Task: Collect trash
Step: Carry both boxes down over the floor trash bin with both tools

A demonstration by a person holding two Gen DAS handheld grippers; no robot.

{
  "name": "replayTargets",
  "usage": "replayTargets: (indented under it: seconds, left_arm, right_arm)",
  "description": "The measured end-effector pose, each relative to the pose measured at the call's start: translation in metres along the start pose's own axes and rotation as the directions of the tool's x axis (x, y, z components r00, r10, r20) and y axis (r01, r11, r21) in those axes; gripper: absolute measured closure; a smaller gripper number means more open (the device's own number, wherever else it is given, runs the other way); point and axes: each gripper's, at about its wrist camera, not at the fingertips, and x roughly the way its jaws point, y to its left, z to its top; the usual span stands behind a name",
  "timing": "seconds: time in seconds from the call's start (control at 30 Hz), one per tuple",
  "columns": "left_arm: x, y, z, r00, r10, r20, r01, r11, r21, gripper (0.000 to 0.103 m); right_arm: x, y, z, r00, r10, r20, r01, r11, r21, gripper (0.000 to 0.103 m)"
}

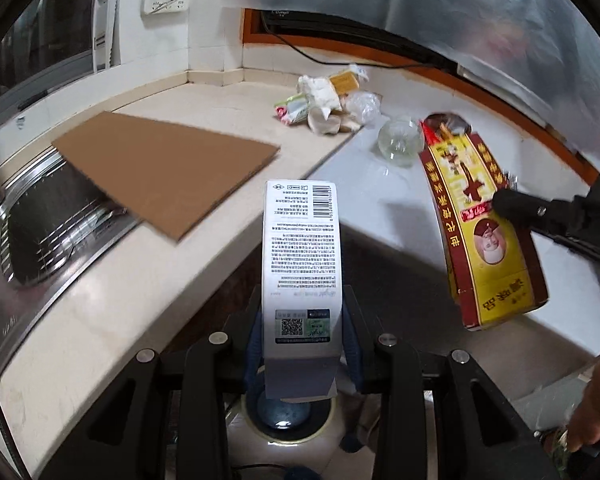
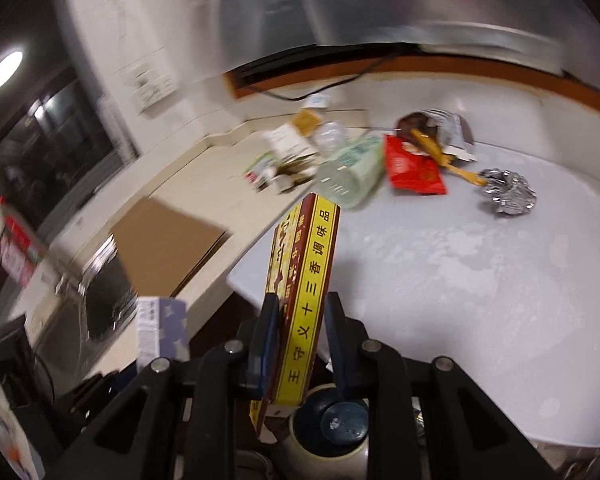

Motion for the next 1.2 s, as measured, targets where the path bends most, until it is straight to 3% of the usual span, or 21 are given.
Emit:
replayTargets:
  seconds: [0.2,0.37,0.53,0.8,1.03,1.2]
  left_arm:
    - [0.021,0.005,-0.046,0.998,0.016,-0.059,-0.014,0.999,0.035,0.070]
    - [0.050,0.016,-0.082,0.994,0.001,-0.112,0.003,0.999,0.037,0.070]
    - [0.087,0.038,-0.116,0.979,-0.056,-0.195,0.052,0.998,-0.026,0.070]
    - [0.152,0.058,-0.152,0.962,-0.081,-0.261,0.080,0.997,-0.014,0.070]
    - [0.201,0.073,-0.158,0.937,-0.083,-0.340,0.066,0.996,-0.061,0.070]
    - [0.222,0.067,-0.161,0.925,-0.081,-0.372,0.070,0.997,-0.044,0.070]
  right_arm:
    - [0.009,0.035,-0.047,0.999,-0.011,-0.030,0.006,0.987,-0.159,0.080]
    - [0.044,0.044,-0.085,0.992,-0.048,-0.116,0.021,0.974,-0.227,0.080]
    - [0.089,0.044,-0.121,0.972,-0.086,-0.218,0.027,0.965,-0.260,0.080]
    - [0.166,0.030,-0.160,0.919,-0.126,-0.372,0.036,0.970,-0.240,0.080]
    - [0.219,0.005,-0.171,0.862,-0.114,-0.494,0.053,0.989,-0.134,0.079]
    - [0.242,-0.008,-0.178,0.829,-0.099,-0.551,0.058,0.994,-0.092,0.077]
